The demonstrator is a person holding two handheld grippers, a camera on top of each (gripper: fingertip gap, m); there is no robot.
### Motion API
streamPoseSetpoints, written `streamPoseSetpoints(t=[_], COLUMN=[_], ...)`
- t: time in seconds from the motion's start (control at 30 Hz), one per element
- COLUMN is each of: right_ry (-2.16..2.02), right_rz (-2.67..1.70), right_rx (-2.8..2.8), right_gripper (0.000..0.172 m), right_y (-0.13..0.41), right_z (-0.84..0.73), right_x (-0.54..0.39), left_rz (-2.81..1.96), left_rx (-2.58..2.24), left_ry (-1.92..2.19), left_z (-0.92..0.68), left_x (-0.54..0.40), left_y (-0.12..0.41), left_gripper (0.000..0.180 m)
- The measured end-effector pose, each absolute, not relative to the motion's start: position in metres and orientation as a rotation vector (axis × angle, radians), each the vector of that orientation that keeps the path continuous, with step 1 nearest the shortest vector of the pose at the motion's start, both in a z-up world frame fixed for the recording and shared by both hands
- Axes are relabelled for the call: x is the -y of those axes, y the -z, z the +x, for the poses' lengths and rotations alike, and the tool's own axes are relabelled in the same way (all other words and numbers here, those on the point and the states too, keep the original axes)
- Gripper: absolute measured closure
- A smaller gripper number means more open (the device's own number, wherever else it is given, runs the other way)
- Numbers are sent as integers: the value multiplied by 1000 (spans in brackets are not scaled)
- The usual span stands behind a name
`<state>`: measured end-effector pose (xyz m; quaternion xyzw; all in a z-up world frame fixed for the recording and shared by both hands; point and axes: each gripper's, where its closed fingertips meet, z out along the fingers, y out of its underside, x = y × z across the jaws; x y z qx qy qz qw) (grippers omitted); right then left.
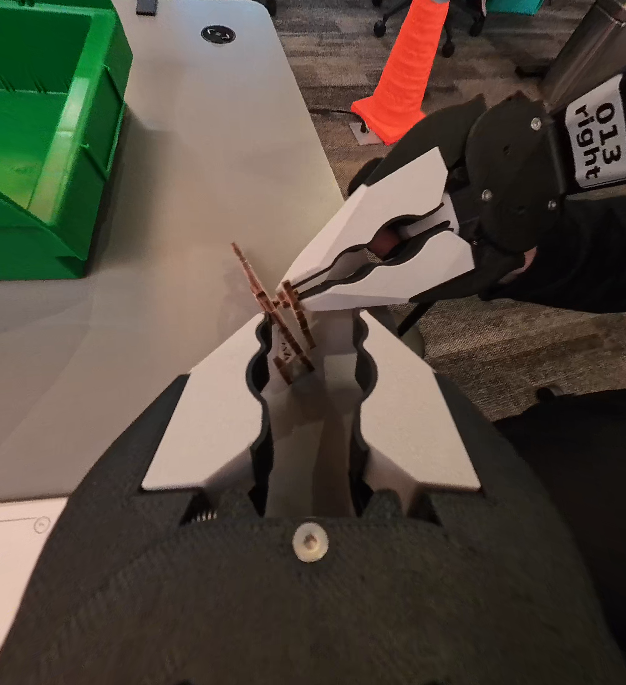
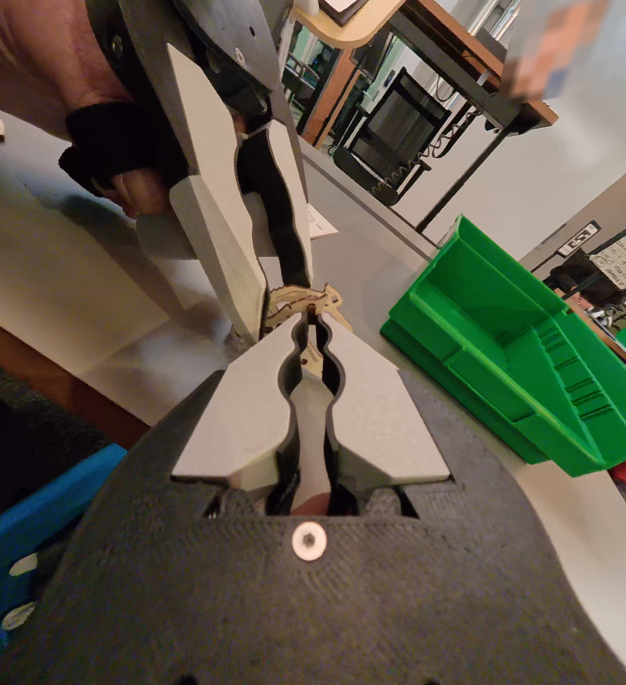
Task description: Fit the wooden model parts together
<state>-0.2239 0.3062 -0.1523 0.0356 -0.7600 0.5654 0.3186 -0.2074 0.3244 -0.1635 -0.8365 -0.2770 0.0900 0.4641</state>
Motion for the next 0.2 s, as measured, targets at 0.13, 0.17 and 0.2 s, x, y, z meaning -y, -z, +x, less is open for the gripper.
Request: streamPoseSetpoints(t=[0.13,0.17,0.2], right_ry=[-1489,-1481,-1472], right_rz=[132,148,167], right_rx=[2075,2099,2125], right_gripper=[170,170,170], right_y=[146,145,146], right_z=[-218,-216,-215], right_x=[-303,-301,-300], left_rz=[-1946,-1927,-1916], left_rx=[743,756,771], left_ry=[-98,-81,-65], left_z=[-201,-200,-198], left_x=[-323,-321,-320], left_y=[153,152,153], left_gripper=[140,141,142])
